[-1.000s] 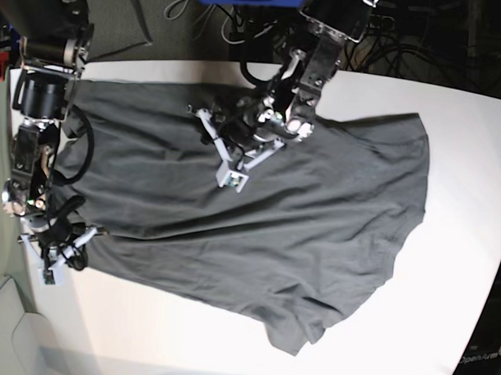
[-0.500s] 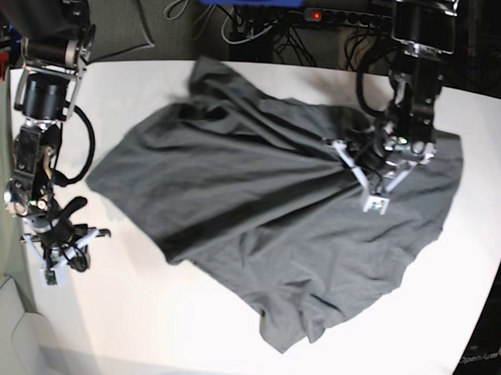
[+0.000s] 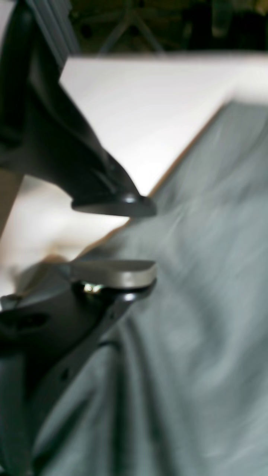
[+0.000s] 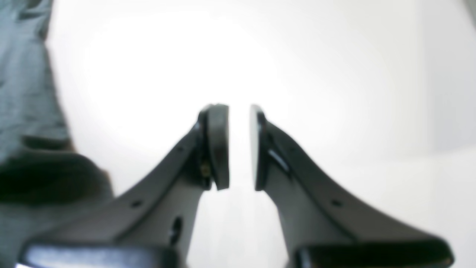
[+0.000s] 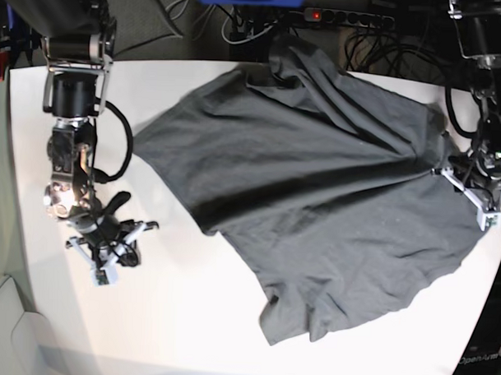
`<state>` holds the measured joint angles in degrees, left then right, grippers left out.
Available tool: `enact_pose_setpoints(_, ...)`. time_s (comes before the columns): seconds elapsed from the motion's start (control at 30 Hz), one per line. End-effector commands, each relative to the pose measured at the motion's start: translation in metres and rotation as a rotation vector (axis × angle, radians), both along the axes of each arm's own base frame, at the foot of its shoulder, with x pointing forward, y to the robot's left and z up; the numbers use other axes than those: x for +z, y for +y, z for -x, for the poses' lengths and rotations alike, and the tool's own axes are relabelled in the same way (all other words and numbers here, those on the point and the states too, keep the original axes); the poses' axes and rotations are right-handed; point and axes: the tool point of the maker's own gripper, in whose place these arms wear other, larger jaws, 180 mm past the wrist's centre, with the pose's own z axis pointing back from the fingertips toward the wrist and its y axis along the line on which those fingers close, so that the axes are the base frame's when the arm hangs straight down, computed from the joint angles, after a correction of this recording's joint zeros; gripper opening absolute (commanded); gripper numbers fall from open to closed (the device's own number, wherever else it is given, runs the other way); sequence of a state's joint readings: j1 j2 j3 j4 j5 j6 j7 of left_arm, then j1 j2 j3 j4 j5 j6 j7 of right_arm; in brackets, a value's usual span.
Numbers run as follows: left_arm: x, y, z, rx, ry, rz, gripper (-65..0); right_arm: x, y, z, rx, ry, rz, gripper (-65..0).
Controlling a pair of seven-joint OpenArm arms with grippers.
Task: Layout the t-shirt on the table in an organized manner, then fold the t-shirt properly
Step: 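Move the left gripper across the shirt and grasp fabric near the collar, then grasp the shirt hem with the right gripper and pull it toward the left gripper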
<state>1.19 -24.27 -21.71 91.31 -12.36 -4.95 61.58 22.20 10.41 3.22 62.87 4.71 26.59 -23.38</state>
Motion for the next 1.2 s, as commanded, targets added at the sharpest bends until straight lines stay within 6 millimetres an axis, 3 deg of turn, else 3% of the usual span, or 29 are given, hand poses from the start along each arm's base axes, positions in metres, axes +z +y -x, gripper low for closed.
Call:
enact_pose_setpoints(0.0, 0.026, 0.007, -0.01, 0.007, -0.069, -0.022, -45.5, 0.024, 0.008, -0.013, 0.021, -0.069, -0.008, -56.3)
enact_pose_setpoints(0.1, 0.043, 0.001, -0.005, 0.023, -0.079, -0.011, -45.5, 0.021, 0.038, -0.013, 0.089, -0.063, -0.006, -56.5)
enact_pose_setpoints(0.23, 0.043, -0.036, 0.004, 0.003, -0.08, 0.053, -45.5, 0.032, 0.08, -0.019, 0.17, -0.086, -0.02, -56.5)
enact_pose_setpoints(0.53, -0.018, -0.108, 0.05, 0.019, -0.004, 0.256, -46.0, 0.048, 0.154, -0.03, 0.322, -0.104, -0.022, -56.5)
enact_pose_setpoints(0.77, -0.063, -0.147, 0.082, -0.016, 0.068, 0.316, -46.0, 0.015, 0.202, -0.021, 0.405, -0.004, -0.045, -56.5)
enact_pose_setpoints(0.9, -0.089, -0.15, 0.094, 0.005, 0.103, 0.338, -46.0, -0.013, 0.222, -0.009, 0.421, 0.047, -0.096, -56.5)
enact_pose_setpoints(1.07, -0.107, -0.148, 0.097, 0.026, 0.127, 0.352, -46.0, -0.041, 0.223, 0.002, 0.404, 0.093, -0.135, -56.5)
enact_pose_setpoints(1.17, -0.11, -0.144, 0.086, 0.035, 0.123, 0.354, -46.0, -0.053, 0.216, 0.006, 0.385, 0.102, -0.153, -56.5)
